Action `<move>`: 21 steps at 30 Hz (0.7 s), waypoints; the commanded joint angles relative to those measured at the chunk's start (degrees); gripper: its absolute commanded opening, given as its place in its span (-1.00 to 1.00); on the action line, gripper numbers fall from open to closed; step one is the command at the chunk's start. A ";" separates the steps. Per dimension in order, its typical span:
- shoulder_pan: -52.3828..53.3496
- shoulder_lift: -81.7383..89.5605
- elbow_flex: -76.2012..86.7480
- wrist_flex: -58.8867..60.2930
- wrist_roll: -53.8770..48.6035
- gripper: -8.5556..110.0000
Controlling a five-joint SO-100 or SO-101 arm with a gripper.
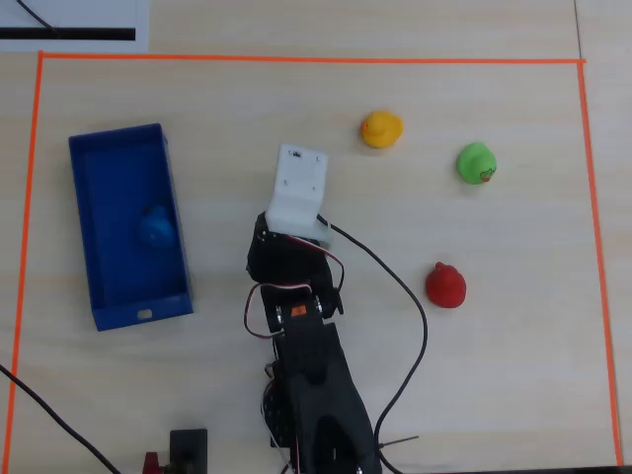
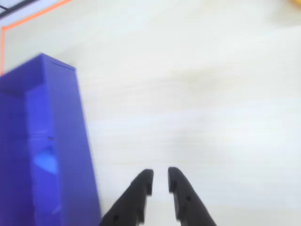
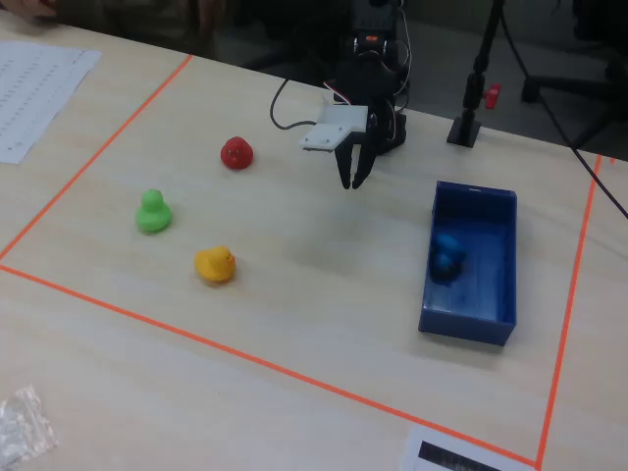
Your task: Grasp blue duck and put it into box.
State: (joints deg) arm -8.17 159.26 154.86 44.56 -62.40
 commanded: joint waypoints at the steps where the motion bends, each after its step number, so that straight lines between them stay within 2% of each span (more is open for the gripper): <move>1: 3.34 10.02 10.28 -4.31 -3.52 -0.86; 9: 5.10 30.06 22.50 5.01 -7.21 -0.86; 14: 5.36 30.50 22.50 11.34 -8.53 -0.86; 21: 5.36 30.50 22.68 26.37 -14.15 -0.86</move>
State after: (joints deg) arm -3.25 189.58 177.71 65.13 -75.06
